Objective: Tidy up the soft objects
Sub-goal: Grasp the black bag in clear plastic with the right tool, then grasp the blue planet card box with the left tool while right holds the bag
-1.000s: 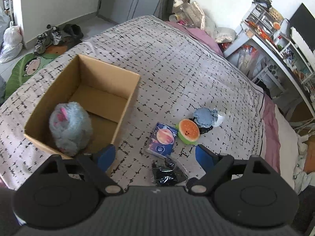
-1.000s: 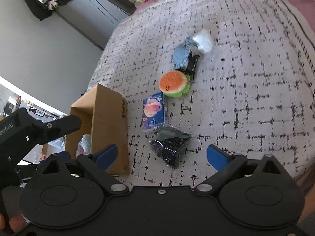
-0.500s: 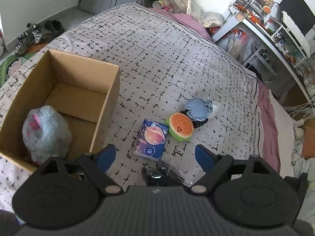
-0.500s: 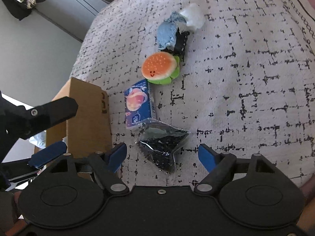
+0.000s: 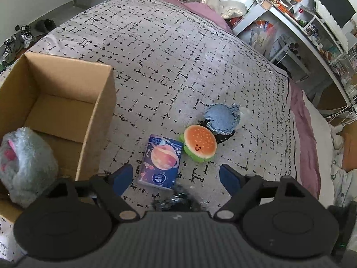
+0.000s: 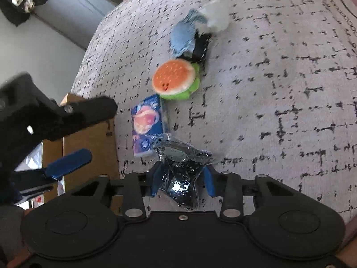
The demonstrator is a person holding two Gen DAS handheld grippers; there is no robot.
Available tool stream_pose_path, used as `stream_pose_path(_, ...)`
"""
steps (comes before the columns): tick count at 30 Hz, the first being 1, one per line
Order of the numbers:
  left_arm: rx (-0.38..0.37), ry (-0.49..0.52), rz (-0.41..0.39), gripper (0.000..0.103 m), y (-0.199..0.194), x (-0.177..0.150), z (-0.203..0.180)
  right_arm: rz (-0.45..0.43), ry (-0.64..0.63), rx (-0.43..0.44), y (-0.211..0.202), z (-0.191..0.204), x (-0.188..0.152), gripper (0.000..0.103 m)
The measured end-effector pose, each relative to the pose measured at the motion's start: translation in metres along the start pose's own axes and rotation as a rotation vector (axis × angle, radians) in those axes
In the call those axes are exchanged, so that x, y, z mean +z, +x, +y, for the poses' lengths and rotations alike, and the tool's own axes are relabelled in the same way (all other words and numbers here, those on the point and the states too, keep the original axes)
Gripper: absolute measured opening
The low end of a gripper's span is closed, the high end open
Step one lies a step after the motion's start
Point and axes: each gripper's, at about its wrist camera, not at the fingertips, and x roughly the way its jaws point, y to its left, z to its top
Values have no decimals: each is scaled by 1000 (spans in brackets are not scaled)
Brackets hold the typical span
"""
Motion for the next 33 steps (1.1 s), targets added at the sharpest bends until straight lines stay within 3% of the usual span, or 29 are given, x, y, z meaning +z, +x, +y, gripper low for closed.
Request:
stream_pose_path(13,37,28,44,84,37,3,-6,-149,116,-103,-14,-24,16,37)
stream_pose_path(26,115,-12,100,84,80,2,0,-159,148,-131,-1,-32,25,44)
stream_pose_path(28,114,-23,95,76,83,1,2,-168,141,-124,0,-32,26,42)
stream_pose_path(31,134,-7,73,52,84,1,2,-176,128,-112,-1,-30,28,38)
stream_pose_path(33,128,-16,67,51,81,2,3,-182,123,-103,-3,-28,28,36)
